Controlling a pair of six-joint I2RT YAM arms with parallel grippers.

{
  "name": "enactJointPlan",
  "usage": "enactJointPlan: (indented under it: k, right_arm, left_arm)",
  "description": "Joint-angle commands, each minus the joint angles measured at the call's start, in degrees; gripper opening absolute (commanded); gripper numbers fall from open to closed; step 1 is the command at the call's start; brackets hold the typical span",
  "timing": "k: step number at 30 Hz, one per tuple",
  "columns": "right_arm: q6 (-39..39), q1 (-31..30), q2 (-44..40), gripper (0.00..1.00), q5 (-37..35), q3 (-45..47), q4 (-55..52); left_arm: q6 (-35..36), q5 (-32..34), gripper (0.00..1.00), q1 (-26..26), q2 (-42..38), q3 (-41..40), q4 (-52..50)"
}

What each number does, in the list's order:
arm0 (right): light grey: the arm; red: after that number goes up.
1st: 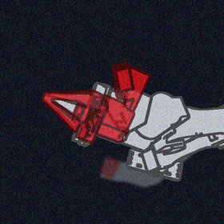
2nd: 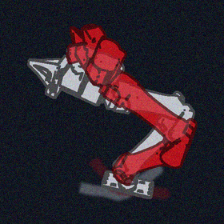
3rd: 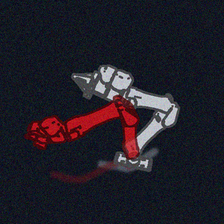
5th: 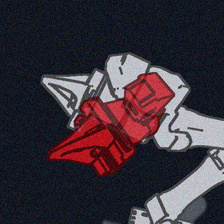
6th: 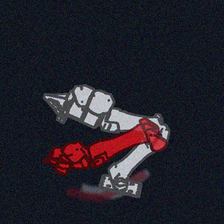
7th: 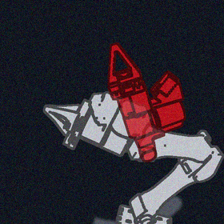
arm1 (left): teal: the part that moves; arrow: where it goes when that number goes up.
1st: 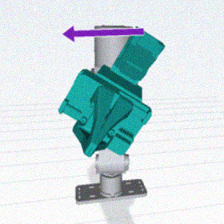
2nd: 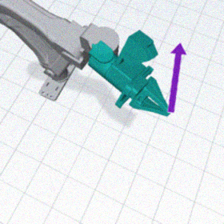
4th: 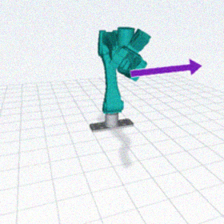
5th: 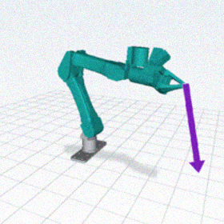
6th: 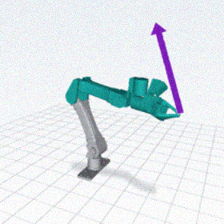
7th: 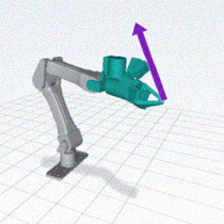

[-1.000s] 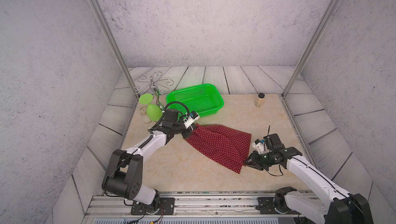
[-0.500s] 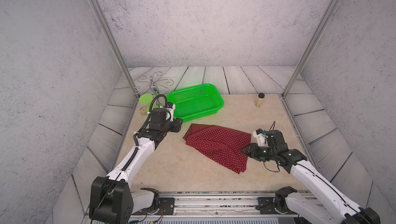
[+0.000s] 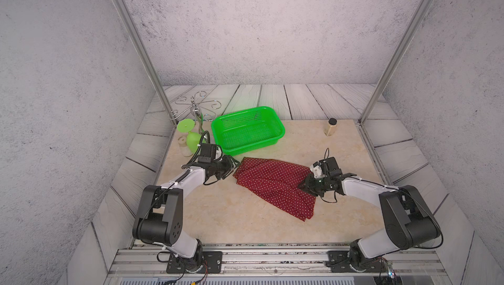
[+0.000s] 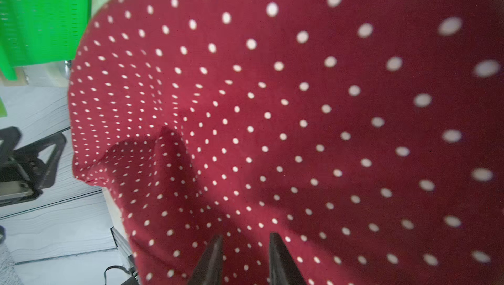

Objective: Roll up the skirts
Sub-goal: Adjust the skirt at the center of the board.

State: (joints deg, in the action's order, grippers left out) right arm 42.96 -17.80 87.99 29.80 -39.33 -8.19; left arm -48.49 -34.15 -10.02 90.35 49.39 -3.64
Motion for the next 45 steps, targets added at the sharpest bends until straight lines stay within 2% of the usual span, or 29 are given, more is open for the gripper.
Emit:
enactJointPlan:
  k: [1,7,11,13,16,18,22,24,26,29,32,34,36,38,40,41,42,45]
  right_arm:
    - [-0.25,0.12,3.57,0.32,-1.87,-1.28,-3.09]
    - [-0.39,0.06,3.85,0.33,-6.23,-2.62,-10.35]
    - [0.01,0.18,3.39,0.33,-10.5,-2.25,-16.25]
    - [0.13,0.56,4.41,0.33,-15.3,-4.12,-22.61]
    - [0.56,2.05,5.22,0.32,-17.75,-6.02,-26.47]
    - [0.6,2.3,5.24,0.32,-22.6,-9.59,-30.97]
    - [-3.4,5.46,5.24,0.33,-26.92,-15.69,-37.14]
    - [-6.07,7.4,6.07,0.34,-27.08,-18.06,-38.24]
    - [-8.45,8.72,7.99,0.34,-25.84,-20.6,-38.46]
    - [-12.71,8.82,8.63,0.35,-18.59,-23.43,-37.09]
    - [-14.96,7.0,-0.39,0.35,-7.61,-18.48,-28.53]
    - [-11.09,6.1,-6.74,0.36,0.42,-12.28,-20.56]
    - [-2.81,5.13,-9.64,0.35,10.0,-5.02,-9.44]
    - [3.51,2.61,-8.72,0.31,13.23,-0.16,-2.67]
    - [4.42,-0.71,-6.7,0.27,10.23,1.01,-3.58]
    - [4.42,-1.67,-5.01,0.19,7.95,0.84,-6.14]
    - [4.11,-1.88,-3.43,0.17,5.9,0.41,-9.23]
    - [3.35,-1.89,-0.27,0.17,-2.7,-0.52,-16.47]
  left_arm:
    - [-0.52,-7.91,0.54,-0.55,3.74,-0.87,0.59]
    - [0.51,-8.17,0.46,-3.44,7.3,0.95,-0.93]
    - [-1.64,-10.99,0.06,-4.38,9.59,1.33,2.9]
    - [-1.57,-11.27,0.0,-4.48,8.25,1.39,2.8]
    - [2.96,-11.67,0.0,-4.4,4.33,2.6,-1.88]
    - [6.66,-11.59,0.0,-4.56,0.88,3.69,-5.6]
    - [10.96,-7.43,0.0,-4.65,-6.87,3.75,-11.85]
    - [12.63,-3.82,0.0,-4.66,-6.85,2.91,-15.05]
    - [15.32,-2.38,0.0,-4.65,-3.41,2.82,-17.7]
    - [21.33,0.21,0.0,-4.66,4.41,7.11,-22.56]
    - [26.47,2.71,0.0,-4.49,9.66,11.47,-23.1]
    - [29.07,3.67,0.0,-4.39,9.98,14.28,-25.96]
    - [31.09,6.96,0.0,-4.4,7.64,13.85,-26.62]
    - [33.81,10.8,0.0,-4.35,5.57,12.55,-25.86]
    - [35.01,9.77,0.0,-4.21,4.94,12.22,-24.11]
    - [35.17,9.55,0.0,-4.29,4.93,12.37,-23.42]
    - [35.36,9.81,0.0,-4.3,5.2,12.64,-23.35]
    - [35.89,17.22,0.0,-4.21,8.82,15.09,-31.64]
